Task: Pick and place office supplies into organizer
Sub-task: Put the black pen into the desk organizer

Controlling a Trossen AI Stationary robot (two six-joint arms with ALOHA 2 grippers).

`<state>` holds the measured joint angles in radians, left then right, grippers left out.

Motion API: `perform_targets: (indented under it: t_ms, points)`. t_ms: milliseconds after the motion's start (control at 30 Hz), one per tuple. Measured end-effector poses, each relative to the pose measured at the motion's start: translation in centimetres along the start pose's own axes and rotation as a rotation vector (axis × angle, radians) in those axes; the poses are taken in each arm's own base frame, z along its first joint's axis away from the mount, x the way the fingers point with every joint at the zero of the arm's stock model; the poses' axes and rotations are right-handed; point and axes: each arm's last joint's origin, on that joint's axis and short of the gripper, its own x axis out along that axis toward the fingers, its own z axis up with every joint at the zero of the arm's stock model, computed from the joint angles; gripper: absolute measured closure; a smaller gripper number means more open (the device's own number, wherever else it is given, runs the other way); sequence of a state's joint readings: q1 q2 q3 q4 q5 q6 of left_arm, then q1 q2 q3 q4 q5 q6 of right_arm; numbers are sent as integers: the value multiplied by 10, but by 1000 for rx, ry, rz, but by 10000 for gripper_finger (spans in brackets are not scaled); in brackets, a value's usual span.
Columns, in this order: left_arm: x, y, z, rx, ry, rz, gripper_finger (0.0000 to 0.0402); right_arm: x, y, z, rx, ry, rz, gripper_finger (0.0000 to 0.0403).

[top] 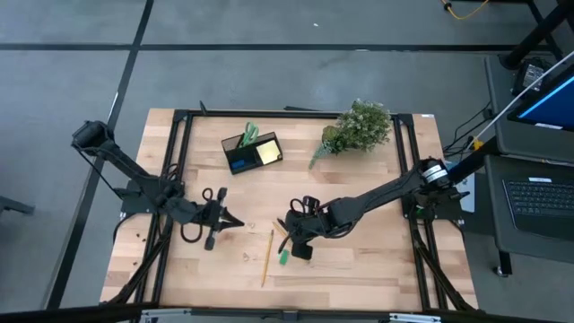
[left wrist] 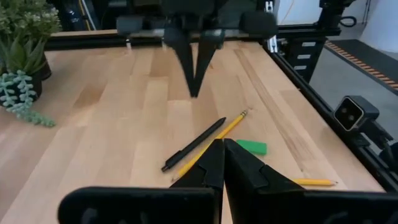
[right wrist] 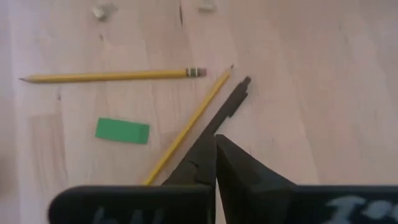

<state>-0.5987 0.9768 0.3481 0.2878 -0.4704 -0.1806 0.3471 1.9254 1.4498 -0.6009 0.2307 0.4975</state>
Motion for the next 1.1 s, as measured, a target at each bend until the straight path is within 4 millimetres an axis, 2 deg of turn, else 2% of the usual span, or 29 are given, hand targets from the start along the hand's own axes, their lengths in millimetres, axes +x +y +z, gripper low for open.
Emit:
perform_targets:
  t_ms: [367, 533, 1100]
  points:
    - [-2, -5, -3, 22, 9, 6, 400, 26, 3, -7, 93, 42, -7, 302]
    - [-2, -4, -4, 26, 15, 24, 399, 40, 4, -12, 117, 71, -19, 275]
    - [-2, -4, -4, 24, 14, 31, 399, 77, 7, -26, 74, 141, -20, 269]
